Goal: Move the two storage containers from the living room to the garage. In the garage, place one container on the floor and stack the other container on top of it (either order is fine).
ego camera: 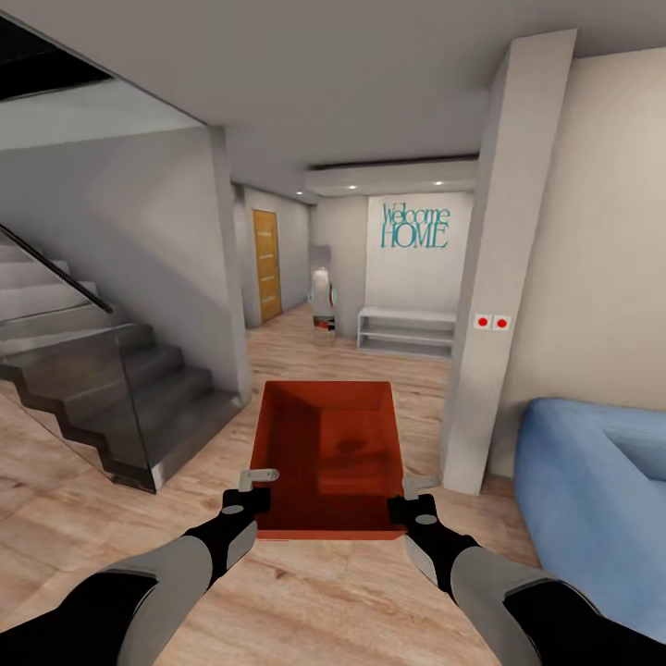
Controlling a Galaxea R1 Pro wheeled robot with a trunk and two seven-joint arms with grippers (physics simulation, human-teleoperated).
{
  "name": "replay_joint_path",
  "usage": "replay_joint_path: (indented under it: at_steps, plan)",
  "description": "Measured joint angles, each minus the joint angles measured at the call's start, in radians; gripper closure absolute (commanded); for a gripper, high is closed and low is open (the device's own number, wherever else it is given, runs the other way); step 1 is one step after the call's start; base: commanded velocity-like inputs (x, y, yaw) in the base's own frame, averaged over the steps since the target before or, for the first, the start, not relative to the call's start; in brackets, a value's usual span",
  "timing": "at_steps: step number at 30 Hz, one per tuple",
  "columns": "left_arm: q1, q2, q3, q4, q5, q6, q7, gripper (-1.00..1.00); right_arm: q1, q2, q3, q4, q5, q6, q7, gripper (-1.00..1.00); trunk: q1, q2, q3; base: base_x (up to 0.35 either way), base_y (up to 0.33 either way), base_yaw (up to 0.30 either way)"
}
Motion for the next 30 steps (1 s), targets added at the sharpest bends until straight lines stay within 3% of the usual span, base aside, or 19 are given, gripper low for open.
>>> replay_joint_path:
  at_steps: [30]
  plan:
    - [0.0,0.002,0.0,0.0,0.0,0.0,-0.003,1.0,0.0,0.001,0.001,0.001,-0.002,-0.001,-0.001,1.0,0.0,0.0,0.0,0.323,0.0,0.0]
